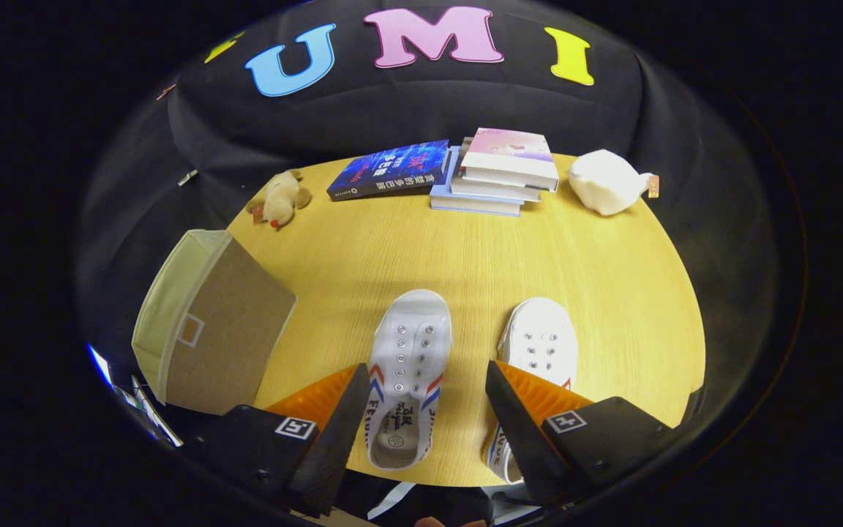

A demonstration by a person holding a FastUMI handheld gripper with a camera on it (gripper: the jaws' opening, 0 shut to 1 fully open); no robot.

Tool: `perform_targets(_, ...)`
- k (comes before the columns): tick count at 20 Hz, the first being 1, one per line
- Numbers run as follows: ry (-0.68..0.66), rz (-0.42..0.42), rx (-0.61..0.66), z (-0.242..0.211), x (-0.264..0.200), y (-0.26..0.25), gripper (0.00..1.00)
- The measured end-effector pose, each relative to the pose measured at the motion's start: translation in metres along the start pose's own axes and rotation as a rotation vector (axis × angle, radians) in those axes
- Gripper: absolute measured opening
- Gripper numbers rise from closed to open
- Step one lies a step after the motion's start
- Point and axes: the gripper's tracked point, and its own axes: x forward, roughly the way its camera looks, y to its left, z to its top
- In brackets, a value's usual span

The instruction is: Open the storage box then place both shoes into the box .Put the left shoe in first, then the right shoe, with the right side of both shoes facing outward in a uniform manner.

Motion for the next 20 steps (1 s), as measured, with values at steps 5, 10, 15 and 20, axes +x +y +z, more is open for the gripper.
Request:
perform_targets(5, 0.08, -0.023, -0.014, -0.022, 0.029, -0.014, 0.97)
perform_targets(10, 0.181, -0.018, -0.038, -0.056, 0.064, -0.011, 0.87)
perform_targets(15, 0.196, -0.025, 0.055, -0.058, 0.072, -0.004, 0.27)
perform_targets(20, 0.148, -0.012, 0.128, -0.044, 0.052, 0.007, 0.05)
